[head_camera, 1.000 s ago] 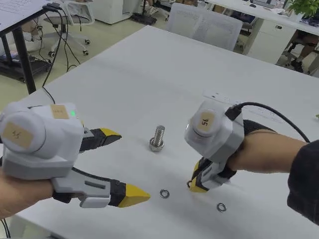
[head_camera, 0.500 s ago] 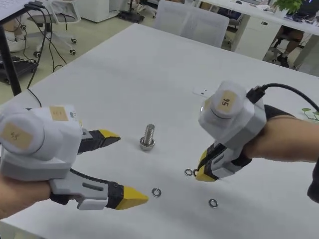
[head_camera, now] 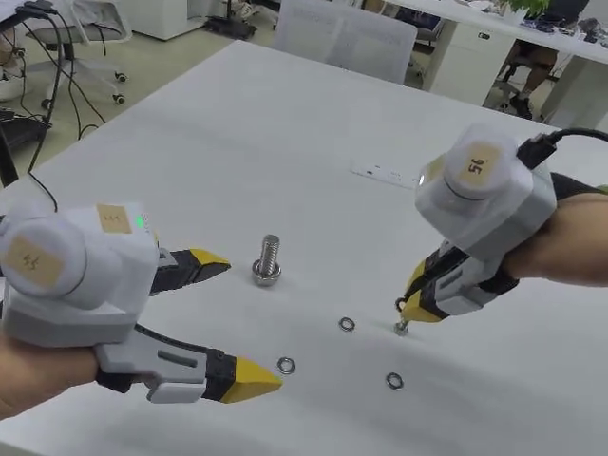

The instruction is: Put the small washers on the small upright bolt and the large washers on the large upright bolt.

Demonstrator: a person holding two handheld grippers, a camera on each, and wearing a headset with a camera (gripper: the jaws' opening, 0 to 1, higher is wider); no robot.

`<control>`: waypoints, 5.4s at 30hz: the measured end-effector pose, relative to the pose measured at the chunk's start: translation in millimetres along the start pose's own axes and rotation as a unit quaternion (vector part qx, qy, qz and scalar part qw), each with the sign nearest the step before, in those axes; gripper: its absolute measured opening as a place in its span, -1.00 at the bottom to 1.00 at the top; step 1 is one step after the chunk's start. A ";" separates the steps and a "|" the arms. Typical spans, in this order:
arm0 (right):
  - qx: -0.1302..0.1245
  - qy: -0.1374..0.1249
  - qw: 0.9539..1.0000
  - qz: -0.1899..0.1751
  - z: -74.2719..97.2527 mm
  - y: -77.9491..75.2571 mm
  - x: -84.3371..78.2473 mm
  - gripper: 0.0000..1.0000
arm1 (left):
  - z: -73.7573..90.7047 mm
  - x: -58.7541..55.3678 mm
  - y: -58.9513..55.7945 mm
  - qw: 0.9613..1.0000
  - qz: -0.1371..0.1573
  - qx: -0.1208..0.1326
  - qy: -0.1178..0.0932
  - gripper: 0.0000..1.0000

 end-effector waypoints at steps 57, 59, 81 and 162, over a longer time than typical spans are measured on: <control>0.021 0.034 0.999 -0.016 -35.2 -31.8 -18.6 -0.74 | -13.8 -0.9 -1.6 1.000 0.001 -0.014 0.010 0.61; 0.025 0.035 0.999 -0.017 -37.4 -31.5 -18.8 -0.74 | -13.7 -1.3 -1.4 1.000 0.001 -0.014 0.010 0.61; 0.049 0.052 0.997 -0.011 -75.5 -24.0 -24.1 -0.74 | -11.2 -2.3 0.0 1.000 0.007 -0.007 0.014 0.60; 0.054 0.028 0.998 -0.009 -74.5 41.7 -27.1 -0.71 | -3.1 7.1 -6.3 1.000 -0.013 -0.005 0.010 0.58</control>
Point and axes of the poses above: the centre of the closed fingertips' face, and the gripper's own axes: z roughly backward along the fingers, y roughly to its left, x roughly out of its top, the point moved 6 cm from there along z, roughly backward along the fingers, and after that the axes turned 5 degrees about y, right-handed, at the moved point
